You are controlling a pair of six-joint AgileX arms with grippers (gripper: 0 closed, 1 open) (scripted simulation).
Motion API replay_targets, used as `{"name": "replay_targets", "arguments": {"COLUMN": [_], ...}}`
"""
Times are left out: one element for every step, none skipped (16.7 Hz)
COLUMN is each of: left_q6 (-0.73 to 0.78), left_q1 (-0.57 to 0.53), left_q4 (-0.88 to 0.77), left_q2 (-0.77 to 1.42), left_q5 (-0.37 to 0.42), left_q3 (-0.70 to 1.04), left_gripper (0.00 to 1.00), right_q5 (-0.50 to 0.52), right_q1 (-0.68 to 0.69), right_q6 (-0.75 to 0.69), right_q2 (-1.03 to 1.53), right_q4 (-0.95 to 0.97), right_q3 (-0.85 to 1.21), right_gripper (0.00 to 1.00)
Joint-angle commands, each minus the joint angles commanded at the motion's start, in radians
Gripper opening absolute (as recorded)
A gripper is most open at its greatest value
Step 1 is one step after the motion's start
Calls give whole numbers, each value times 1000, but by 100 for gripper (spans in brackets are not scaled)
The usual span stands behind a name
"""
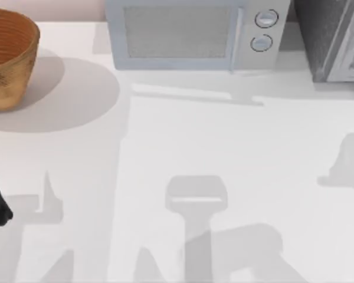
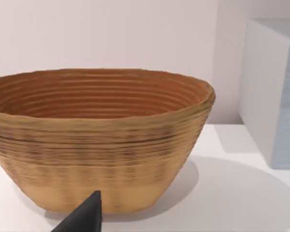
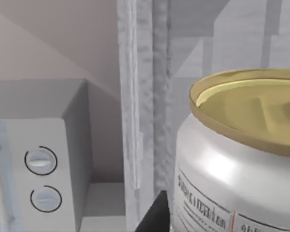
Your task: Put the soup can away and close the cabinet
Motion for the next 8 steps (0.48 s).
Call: {"name": "replay_targets", "arguments": {"left_q6": [0, 0, 0, 0, 0, 0, 0, 0], "left_q1": [0, 0, 0, 0, 0, 0, 0, 0], "left_q4": [0, 0, 0, 0, 0, 0, 0, 0], "left_q2": [0, 0, 0, 0, 0, 0, 0, 0], "left_q5": [0, 0, 0, 0, 0, 0, 0, 0], "left_q3": [0, 0, 0, 0, 0, 0, 0, 0], "left_gripper": [100, 100, 100, 100, 100, 100, 100, 100], "right_q5": [-19, -39, -61, -84, -108, -131, -153, -172], "right_q1": [-18, -38, -60, -83, -104, -122, -136, -144], "right_q6": [-2, -4, -6, -7, -9, -10, -12, -13], "right_q2": [-84, -167, -242, -307, -359, -402, -435, -458], "right_q4": [-42, -86, -132, -179, -219, -256, -287, -309], "right_q3": [-21, -45, -72, -98, -125, -151, -174, -193], "right_gripper": [0, 0, 0, 0, 0, 0, 0, 0]}}
